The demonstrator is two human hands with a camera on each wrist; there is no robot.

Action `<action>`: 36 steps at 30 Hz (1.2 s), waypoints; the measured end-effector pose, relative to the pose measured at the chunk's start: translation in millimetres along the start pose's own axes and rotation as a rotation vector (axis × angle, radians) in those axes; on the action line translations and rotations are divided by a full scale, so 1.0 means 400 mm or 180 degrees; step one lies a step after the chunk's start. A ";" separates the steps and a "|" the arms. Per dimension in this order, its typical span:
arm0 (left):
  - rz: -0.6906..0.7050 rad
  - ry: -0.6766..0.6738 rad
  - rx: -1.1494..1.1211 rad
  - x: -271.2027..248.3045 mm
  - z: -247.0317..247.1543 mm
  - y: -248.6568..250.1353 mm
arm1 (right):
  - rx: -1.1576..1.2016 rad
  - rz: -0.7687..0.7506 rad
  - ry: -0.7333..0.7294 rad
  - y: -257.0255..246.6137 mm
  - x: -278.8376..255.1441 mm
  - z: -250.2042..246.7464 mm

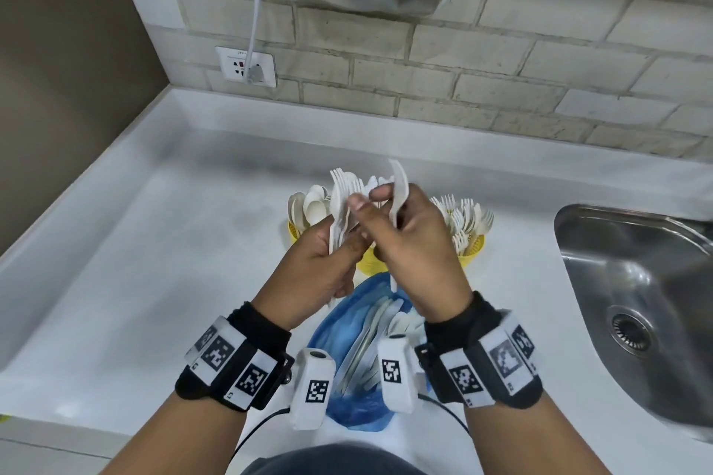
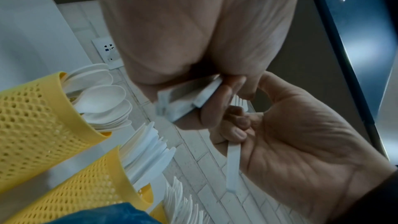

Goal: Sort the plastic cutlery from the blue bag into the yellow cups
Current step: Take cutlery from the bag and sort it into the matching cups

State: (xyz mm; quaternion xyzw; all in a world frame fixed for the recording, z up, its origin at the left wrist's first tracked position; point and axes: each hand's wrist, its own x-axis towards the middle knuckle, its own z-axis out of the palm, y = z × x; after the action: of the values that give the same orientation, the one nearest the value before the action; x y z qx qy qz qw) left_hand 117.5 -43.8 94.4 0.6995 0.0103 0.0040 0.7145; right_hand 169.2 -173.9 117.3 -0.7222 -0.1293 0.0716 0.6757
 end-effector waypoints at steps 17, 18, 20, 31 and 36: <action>0.0115 -0.0049 0.0000 0.000 -0.006 0.007 | 0.0681 0.0141 0.0405 0.014 0.004 0.044; 0.0119 -0.0037 0.0025 -0.001 -0.007 0.006 | 0.0680 0.0121 0.0451 0.015 0.003 0.046; 0.0111 0.0007 0.0062 0.000 -0.011 0.003 | 0.0846 0.0089 0.0516 0.018 0.005 0.047; 0.0338 0.0359 0.0765 0.005 -0.006 -0.003 | 0.0416 0.0031 0.0394 0.032 0.018 0.037; 0.0476 0.0439 0.0601 -0.001 -0.002 -0.004 | 0.0882 0.0120 0.0683 0.017 0.025 0.029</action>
State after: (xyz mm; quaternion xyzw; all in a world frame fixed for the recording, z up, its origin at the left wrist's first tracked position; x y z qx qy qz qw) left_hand 116.8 -42.9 92.9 0.7605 0.0076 0.1042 0.6408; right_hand 176.3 -160.4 110.3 -0.6279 -0.0319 0.0238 0.7773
